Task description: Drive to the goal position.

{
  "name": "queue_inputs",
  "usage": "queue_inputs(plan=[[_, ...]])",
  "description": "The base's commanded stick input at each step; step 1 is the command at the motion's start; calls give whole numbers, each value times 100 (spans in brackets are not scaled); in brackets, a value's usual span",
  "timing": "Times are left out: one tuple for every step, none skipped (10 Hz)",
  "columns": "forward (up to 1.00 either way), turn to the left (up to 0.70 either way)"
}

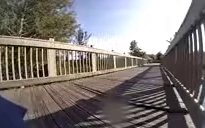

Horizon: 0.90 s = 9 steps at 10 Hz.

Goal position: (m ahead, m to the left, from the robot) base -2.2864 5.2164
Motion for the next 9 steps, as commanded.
queue_inputs(plan=[[100, 0], [100, 0], [100, 0], [100, 0], [100, 0], [100, 0], [100, 0], [100, 0], [100, 0]])
